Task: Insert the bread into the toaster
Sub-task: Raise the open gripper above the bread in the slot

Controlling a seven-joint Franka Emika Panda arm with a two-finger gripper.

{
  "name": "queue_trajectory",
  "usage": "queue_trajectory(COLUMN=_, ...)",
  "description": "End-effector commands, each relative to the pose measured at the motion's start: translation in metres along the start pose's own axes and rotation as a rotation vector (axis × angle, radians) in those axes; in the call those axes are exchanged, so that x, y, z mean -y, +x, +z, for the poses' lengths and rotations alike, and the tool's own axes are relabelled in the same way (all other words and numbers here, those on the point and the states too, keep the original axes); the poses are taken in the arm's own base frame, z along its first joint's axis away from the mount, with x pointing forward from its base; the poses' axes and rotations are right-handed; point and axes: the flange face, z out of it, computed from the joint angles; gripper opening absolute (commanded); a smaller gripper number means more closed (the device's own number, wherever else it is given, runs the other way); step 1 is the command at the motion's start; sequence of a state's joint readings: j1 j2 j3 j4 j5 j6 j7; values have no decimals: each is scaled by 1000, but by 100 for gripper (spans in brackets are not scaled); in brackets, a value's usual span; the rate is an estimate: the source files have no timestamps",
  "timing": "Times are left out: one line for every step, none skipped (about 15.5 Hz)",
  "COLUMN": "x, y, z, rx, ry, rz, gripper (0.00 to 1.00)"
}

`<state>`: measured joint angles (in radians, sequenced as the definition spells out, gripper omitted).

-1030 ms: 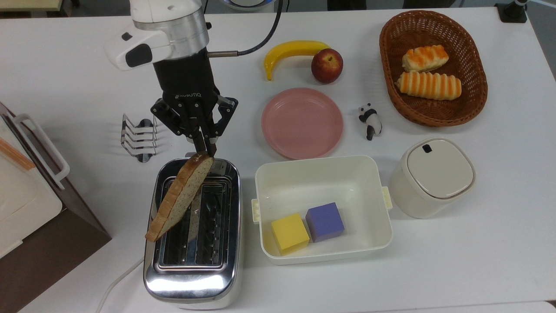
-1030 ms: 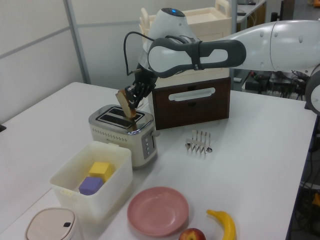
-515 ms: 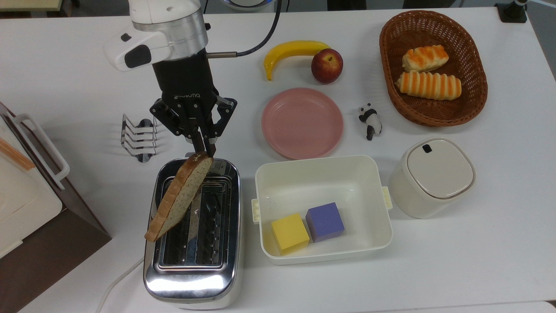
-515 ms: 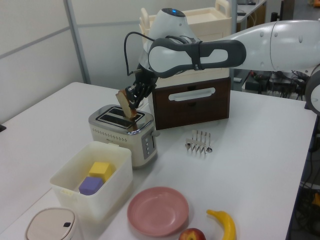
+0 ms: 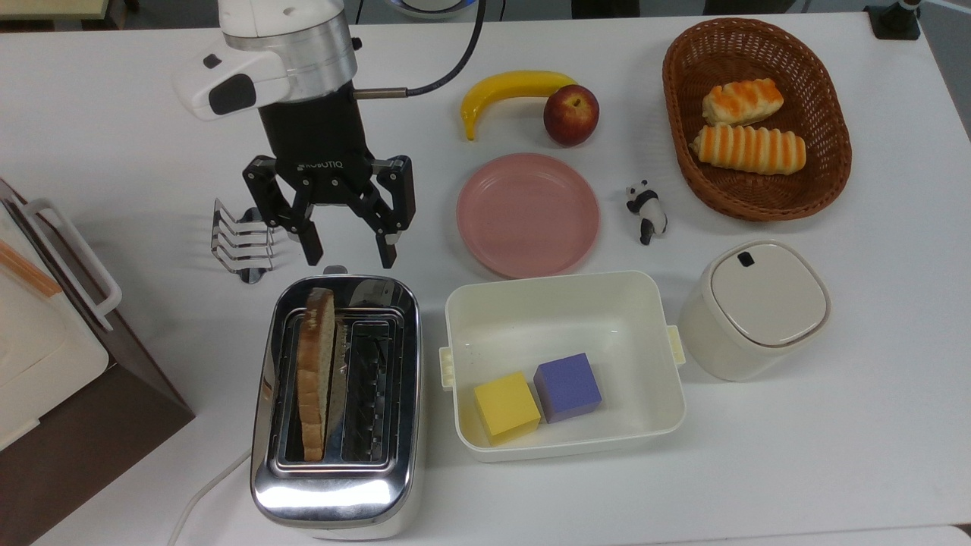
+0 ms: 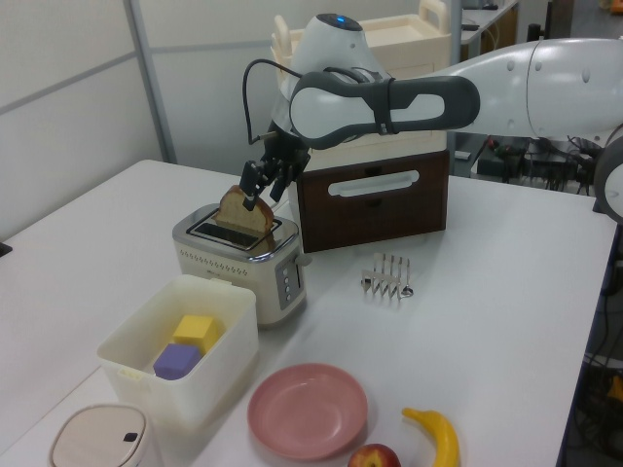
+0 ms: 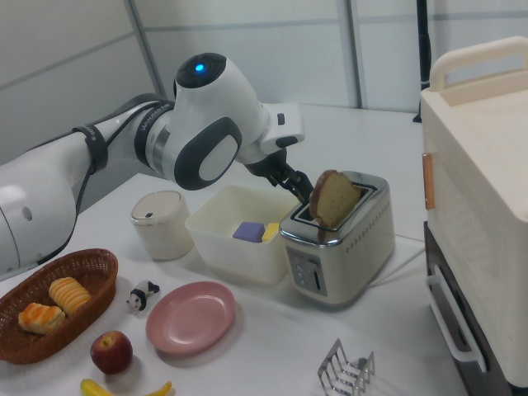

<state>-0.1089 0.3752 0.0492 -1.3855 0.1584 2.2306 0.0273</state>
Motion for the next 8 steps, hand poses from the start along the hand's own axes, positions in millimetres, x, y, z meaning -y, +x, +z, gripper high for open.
queue_trajectory(x=-3, y=-1, z=-10, rx=-7, ry=1, rz=11, gripper=80)
queue_trajectory(x=-4, y=0, z=-11, rx=-9, ry=0, rz=11, gripper=80)
queue_trajectory(x=-5, y=0, z=-12, rx=-11, ry=-1, rz=12, gripper=81)
queue_trajectory(x=-5, y=0, z=-12, rx=-9, ry=-1, rz=12, gripper=81)
queue_trajectory(x=-4, y=0, z=-10, rx=-7, ry=-1, rz=9, gripper=81)
queue_trajectory(x=-4, y=-1, z=-8, rx=-4, ry=-3, rz=7, gripper=82)
queue_trajectory(x=-6, y=-2, z=-6, rx=-2, ry=-7, rz=1, gripper=86)
queue_trajectory(x=-7, y=-3, z=2, rx=9, ry=-9, rz=-2, gripper=90)
